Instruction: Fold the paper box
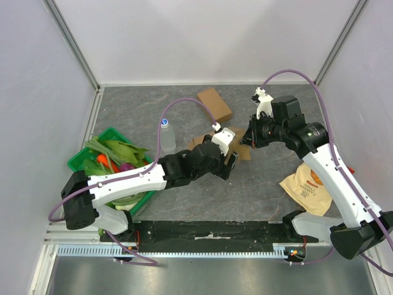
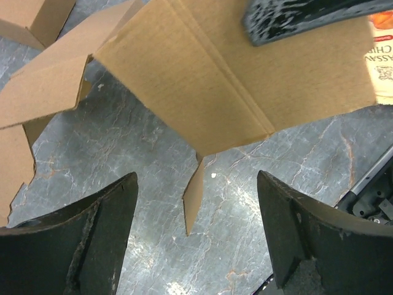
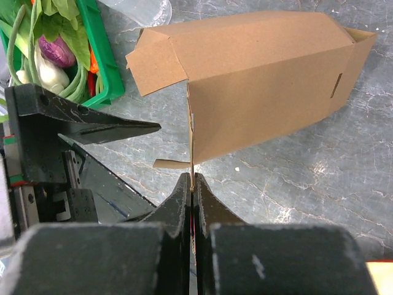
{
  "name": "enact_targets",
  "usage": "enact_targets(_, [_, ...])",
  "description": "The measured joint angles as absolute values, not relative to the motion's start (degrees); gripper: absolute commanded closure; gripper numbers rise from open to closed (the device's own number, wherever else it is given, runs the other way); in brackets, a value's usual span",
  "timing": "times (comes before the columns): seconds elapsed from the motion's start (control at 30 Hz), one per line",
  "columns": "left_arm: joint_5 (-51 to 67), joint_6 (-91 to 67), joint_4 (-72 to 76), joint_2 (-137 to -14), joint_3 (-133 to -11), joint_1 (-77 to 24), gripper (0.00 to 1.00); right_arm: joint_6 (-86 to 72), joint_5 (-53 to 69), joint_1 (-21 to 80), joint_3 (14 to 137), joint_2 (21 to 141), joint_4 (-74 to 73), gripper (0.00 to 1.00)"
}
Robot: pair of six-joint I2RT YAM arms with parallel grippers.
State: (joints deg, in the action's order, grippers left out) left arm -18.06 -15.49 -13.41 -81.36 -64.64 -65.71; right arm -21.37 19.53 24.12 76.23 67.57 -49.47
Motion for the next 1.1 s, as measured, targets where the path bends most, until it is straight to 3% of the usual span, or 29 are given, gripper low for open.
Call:
enact_targets(0.07, [-18.50,-16.21,-13.32,-81.36,-63.99,-65.32,0.16,-21.32,19.57,24.12,76.20,67.68,-49.47,1.00])
enact_targets(0.17, [-17.76,-17.15,-13.43,-81.87,-63.66,-63.86,0.31,-21.15,19.70,24.12,76.23,67.79,-49.50,1.00])
enact_targets(0.27, [-15.53,-18.20,-13.80,-83.29,-63.70,-61.71,0.52,-21.08,19.75,24.14,76.27,68.14,-49.52,1.00])
enact_targets(0.3, [-14.57,-18.55,-14.00,-83.68,-63.70,-61.23,0.70,-21.04,19.81,24.12,76.34,68.31,-49.58,1.00])
enact_targets(0.37, [-11.97,-19.25,-14.06,-83.99,-63.66,-60.82,0.88,-20.97,19.92,24.12,76.69,68.77,-49.63,0.99])
enact_targets(0.4, [-10.92,-19.57,-13.98,-83.99,-63.66,-60.82,0.97,-20.93,19.92,24.12,77.03,69.06,-49.69,0.89])
enact_targets(0.47, [-7.64,-20.08,-13.32,-83.99,-63.70,-60.84,0.98,-20.84,19.92,24.12,77.82,69.67,-49.82,0.66])
enact_targets(0.5, [-5.87,-20.40,-13.13,-83.99,-63.70,-60.75,0.98,-20.62,19.92,24.12,78.26,70.04,-49.84,0.38])
enact_targets(0.57, [-1.80,-22.79,-12.95,-83.94,-63.72,-59.96,0.98,-19.31,18.83,24.16,79.59,70.87,-49.84,0.11])
enact_targets(0.6, [0.43,-24.60,-12.75,-83.79,-63.72,-59.22,0.98,-18.48,16.82,24.18,80.12,71.00,-49.78,0.06])
enact_targets(0.8, [8.67,-44.34,-8.99,-77.67,-63.70,-50.70,0.98,-12.99,2.94,24.08,77.06,63.75,-46.19,0.02])
enact_targets(1.1, [16.12,-82.17,4.69,-70.28,-61.58,-41.80,0.98,-5.15,13.63,24.29,65.12,44.29,-34.63,0.03])
